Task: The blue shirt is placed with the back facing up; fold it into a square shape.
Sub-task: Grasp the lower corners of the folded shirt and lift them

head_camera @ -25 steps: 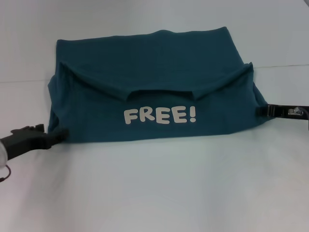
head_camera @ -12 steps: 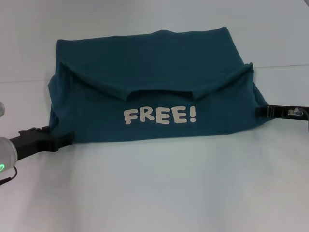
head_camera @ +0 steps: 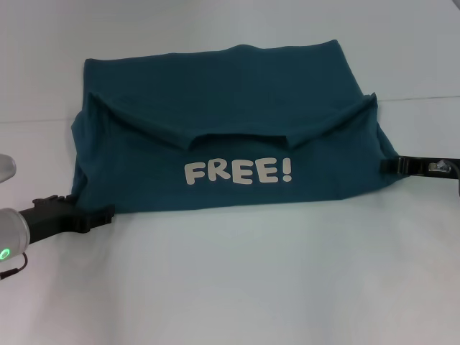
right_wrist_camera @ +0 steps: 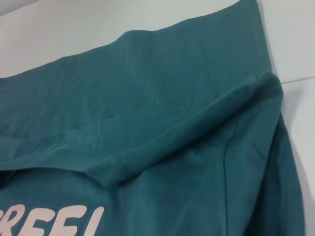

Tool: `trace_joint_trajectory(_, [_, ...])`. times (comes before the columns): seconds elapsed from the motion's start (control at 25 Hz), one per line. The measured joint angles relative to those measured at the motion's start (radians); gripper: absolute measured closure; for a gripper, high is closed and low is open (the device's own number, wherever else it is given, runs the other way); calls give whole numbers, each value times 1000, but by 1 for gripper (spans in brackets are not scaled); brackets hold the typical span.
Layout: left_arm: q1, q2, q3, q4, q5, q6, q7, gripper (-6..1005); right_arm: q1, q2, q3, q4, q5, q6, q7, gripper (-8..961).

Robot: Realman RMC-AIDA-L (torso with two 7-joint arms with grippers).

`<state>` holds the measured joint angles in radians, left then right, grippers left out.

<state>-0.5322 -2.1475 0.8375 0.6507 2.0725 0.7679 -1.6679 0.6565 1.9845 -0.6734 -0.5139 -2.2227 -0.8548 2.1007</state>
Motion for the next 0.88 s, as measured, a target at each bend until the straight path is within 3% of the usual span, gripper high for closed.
trace_joint_trajectory(0.48, [-6, -5, 0, 16, 1, -7, 1, 267, 1, 0, 0, 0, 0, 0, -1, 912])
trace_joint_trajectory(0.6, [-10, -5, 0, 16, 1, -8, 0, 475, 2, 0, 0, 0, 0, 1, -1, 912])
trace_joint_trajectory(0.88, [-16, -5, 0, 17, 22, -10, -3, 631, 2, 0, 0, 0, 0, 2, -1, 912])
